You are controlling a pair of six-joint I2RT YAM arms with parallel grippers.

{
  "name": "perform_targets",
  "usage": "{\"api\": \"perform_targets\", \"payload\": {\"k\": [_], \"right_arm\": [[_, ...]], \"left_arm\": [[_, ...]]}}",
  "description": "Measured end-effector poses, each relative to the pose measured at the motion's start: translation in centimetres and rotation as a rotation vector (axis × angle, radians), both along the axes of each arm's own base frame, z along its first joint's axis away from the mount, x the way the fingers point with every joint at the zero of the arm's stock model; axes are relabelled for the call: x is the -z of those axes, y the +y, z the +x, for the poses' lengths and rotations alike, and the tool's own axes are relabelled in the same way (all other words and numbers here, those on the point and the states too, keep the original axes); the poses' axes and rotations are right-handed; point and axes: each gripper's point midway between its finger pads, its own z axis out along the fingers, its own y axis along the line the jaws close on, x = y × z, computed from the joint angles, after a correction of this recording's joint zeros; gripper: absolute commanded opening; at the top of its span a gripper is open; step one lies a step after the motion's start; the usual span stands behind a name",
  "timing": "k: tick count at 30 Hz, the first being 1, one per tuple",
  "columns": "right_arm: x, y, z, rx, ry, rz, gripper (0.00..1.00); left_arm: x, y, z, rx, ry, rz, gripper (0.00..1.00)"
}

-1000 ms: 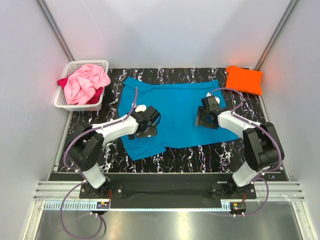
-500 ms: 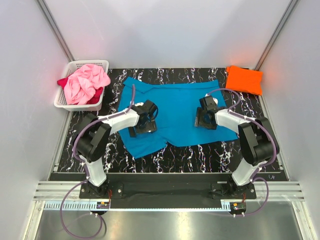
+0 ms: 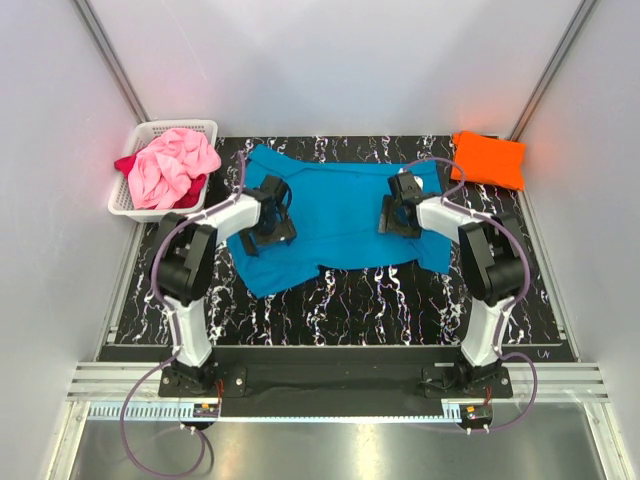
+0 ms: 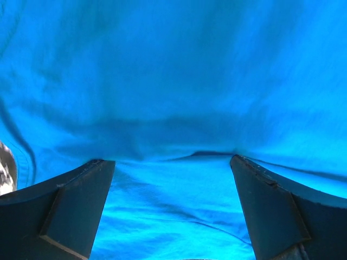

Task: Fold and stack the t-shirts
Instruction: Flatten the tshirt out

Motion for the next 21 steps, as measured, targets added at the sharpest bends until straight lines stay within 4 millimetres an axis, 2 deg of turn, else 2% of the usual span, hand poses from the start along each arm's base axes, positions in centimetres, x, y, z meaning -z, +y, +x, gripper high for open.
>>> {"api": "perform_targets", "payload": {"k": [8,11,17,21], "right_arm": [[-0.1,1.7,5.3,-0.03,-0.036,-0.006,0.68],[-0.2,2.0,6.0,-0.037,-0.038,-0.01,0.68],[-0.1,1.7,5.6,-0.041,-0.032,-0.019,0.68],[-0.1,0.9,3.2,-0.038,-0.005,-0.027,0.68]], "left_arm": [[-0.2,0.5,6.3,-0.002,-0.006,-0.007,0.99],[-0.3,0.7,8.1,-0.004,-0.026,-0.012,0.99],[-0.4,1.0,8.4,0.012,-0.035,0.005,0.99],[-0.5,1.5,7.0,0.013,-0.031,0.014,0.99]]}}
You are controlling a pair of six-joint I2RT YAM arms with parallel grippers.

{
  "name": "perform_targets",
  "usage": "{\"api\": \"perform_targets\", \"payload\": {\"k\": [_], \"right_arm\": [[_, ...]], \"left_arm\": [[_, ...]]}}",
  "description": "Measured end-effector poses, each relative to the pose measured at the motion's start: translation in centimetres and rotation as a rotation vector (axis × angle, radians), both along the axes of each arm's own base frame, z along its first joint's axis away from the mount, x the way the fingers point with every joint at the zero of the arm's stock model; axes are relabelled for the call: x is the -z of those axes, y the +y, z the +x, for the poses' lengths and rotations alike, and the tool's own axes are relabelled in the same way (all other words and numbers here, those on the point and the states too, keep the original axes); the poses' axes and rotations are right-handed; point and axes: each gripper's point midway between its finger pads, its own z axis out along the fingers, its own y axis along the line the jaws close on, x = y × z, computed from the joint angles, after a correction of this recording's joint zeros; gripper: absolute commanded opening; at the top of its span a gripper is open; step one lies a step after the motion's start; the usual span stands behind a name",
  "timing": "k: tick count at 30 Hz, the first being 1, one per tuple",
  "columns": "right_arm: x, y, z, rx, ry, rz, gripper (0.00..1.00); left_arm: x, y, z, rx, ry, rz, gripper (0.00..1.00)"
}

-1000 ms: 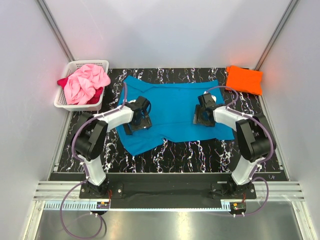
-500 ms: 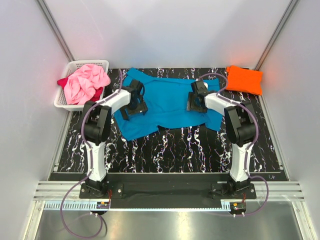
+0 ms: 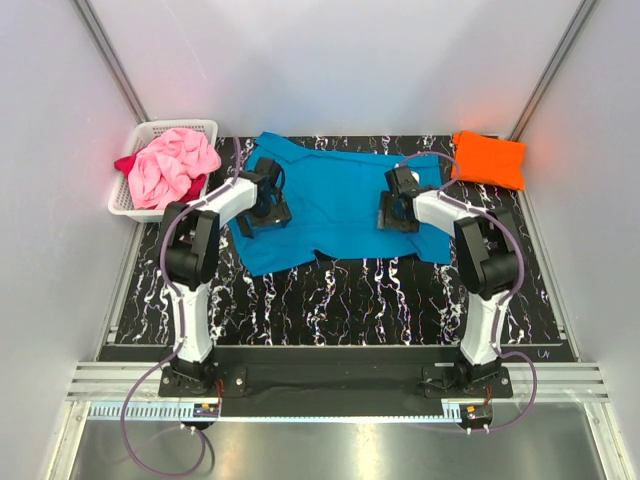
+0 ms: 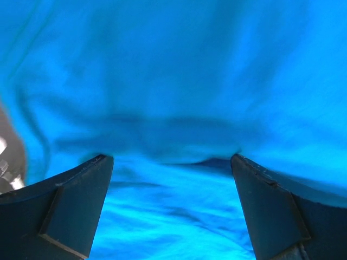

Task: Fold and stack the t-shirts
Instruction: Flatten the tshirt out

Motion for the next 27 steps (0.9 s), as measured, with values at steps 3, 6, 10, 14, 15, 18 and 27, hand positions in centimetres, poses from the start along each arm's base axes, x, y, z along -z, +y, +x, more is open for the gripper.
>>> {"api": "perform_targets", "payload": {"k": [3,6,10,14,15,18,27], "right_arm": [[-0.2,-0.9,-2.5,0.011,0.027,-0.004,0.68],[-0.8,-1.8,-5.3,0.022,0.047,-0.003,0.67],[-1.9,-2.4,-7.8,0.04,0.041,0.013,0.66],[-2.0,-2.9,-9.8,0.049,0.047,0.019,0.67],[-2.0,-2.9,-10.1,0.049,0.049,0.02,0.66],[-2.0,-3.0,-10.4,0.049,0.05,0.018,0.67],[-3.1,-3.1,-8.9,0.048,0.015,-0.008,0.69]], "left_arm": [[-0.5,0.9,-2.1,-0.007,0.014,0.016,0.99],[-1.3,1.7,-3.9,-0.019,0.01,0.028,0.99],[-1.9,2.3,-6.0,-0.025,0.013,0.039,0.99],[-1.5,2.0,-7.7,-0.012,0.029,0.05,0.99],[-1.4,1.8,-8.0,-0.006,0.032,0.05,0.99],[-1.7,0.9,-8.4,0.022,0.024,0.047,0.99],[-4.5,-0.1,-7.8,0.041,-0.067,0.013,0.99]]}}
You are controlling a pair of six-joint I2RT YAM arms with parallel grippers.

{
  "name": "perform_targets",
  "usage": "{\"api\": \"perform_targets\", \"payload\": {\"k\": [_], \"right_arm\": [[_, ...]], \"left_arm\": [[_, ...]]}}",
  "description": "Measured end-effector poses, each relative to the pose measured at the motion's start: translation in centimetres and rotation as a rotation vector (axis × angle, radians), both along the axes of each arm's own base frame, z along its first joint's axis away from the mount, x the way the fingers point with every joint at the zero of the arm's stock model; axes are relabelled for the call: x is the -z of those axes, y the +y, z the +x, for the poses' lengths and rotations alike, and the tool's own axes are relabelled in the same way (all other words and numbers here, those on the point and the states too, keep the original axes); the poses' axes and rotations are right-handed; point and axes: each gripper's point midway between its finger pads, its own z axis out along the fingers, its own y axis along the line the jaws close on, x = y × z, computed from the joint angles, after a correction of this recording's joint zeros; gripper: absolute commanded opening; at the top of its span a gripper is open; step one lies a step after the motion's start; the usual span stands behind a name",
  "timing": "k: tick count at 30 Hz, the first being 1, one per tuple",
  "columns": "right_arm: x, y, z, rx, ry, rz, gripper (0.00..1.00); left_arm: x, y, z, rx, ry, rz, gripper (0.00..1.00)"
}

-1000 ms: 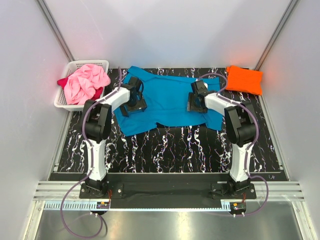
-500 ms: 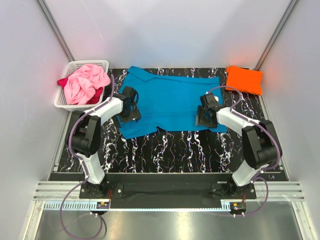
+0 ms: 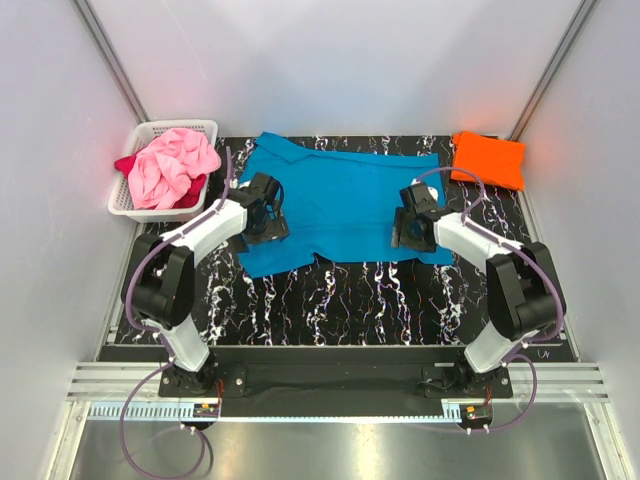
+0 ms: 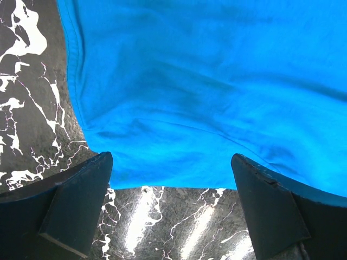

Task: Fold and stack the t-shirts
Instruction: Flatten the tshirt out

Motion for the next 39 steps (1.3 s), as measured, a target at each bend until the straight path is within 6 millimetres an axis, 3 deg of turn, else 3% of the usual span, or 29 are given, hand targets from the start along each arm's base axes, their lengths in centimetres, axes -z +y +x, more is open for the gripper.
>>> {"api": "perform_targets", "payload": {"k": [5,11,19,29,39], "right_arm": [[0.8,0.6,1.9,-0.006,0.009,-0.011,0.69],[3.6,0.6,1.5,-0.01,0.083,-0.028,0.68],[3.6,0.7,1.1,0.001,0.049,-0.009,0.66],[3.6,1.4,-1.9,0.037,0.096,0.019,0.65],[3.8,2.4,-5.3,0.098,0.166,0.036,0.61]], "left_arm": [[0.5,-0.1,0.2,0.0,0.005,-0.001,0.99],[2.9,-0.5,-0.1,0.009,0.042,-0.013,0.99],[5.1,-0.2,-1.8,0.017,0.096,0.015,0.99],[5.2,0.2,-3.0,0.006,0.037,0.041,0.99],[4.5,2.8,-8.5,0.002,0.125,0.112,0.99]]}}
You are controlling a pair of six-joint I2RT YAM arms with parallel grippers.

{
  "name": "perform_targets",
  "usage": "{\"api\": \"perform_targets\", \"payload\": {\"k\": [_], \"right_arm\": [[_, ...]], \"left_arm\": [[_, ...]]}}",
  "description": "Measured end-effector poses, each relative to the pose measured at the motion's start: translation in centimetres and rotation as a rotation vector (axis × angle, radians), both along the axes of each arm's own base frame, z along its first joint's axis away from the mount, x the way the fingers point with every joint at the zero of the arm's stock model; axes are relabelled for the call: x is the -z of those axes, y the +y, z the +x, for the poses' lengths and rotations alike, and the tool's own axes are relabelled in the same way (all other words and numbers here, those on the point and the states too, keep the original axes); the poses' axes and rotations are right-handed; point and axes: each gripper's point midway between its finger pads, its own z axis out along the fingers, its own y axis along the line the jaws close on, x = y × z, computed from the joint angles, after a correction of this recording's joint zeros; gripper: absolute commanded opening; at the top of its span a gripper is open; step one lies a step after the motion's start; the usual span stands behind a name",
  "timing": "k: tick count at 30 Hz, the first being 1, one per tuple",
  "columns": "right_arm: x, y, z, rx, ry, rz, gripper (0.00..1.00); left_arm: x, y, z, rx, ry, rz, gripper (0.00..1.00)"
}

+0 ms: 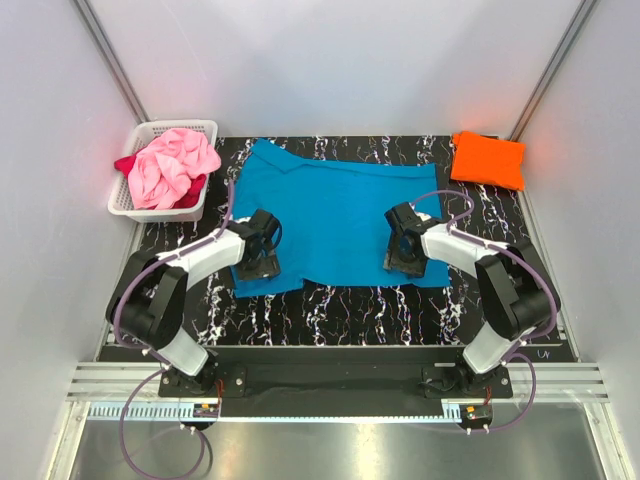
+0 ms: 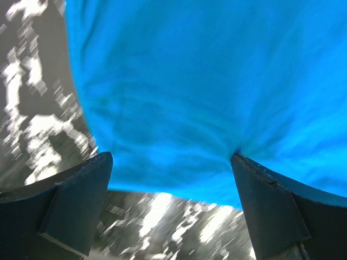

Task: Fold and stack the t-shirts
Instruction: Flatten the tshirt out

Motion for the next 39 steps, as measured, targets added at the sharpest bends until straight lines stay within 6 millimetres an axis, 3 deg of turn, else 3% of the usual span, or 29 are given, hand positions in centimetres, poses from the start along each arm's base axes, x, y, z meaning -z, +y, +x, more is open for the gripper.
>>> {"api": "perform_targets", "payload": {"k": [12,19,24,29,32,35,39], "right_arm": [[0.1,1.0,-5.3,0.052,0.085,0.022,0.56],[-0.6,-0.1,-8.1,0.083,0.129,0.01,0.55],[-4.1,-0.3,-7.2,0.089,0.048,0.02,0.57],[-8.3,0.1,-4.4,0.082,-0.063,0.021,0.6],[-10.1,0.2,-3.3,0.074,-0.114,0.014,0.63],[-10.8,0.1,-2.7,0.058,-0.137,0.001,0.69],[-10.8,0.1,-2.5,0.016,-0.148,-0.009,0.82]], "left_arm": [[-0.5,1.3,-3.9,-0.003,0.07,0.05,0.99],[-1.7,1.0,-5.3,0.013,0.045,0.034,0.99],[-4.7,1.0,-5.2,0.001,-0.025,0.001,0.99],[-9.7,0.4,-3.2,-0.008,-0.166,-0.05,0.99],[-11.6,0.0,-1.8,-0.004,-0.215,-0.06,0.99],[-11.9,-0.7,-0.4,0.01,-0.213,-0.049,0.99],[-10.3,-1.2,1.5,0.021,-0.181,-0.054,0.99]]}}
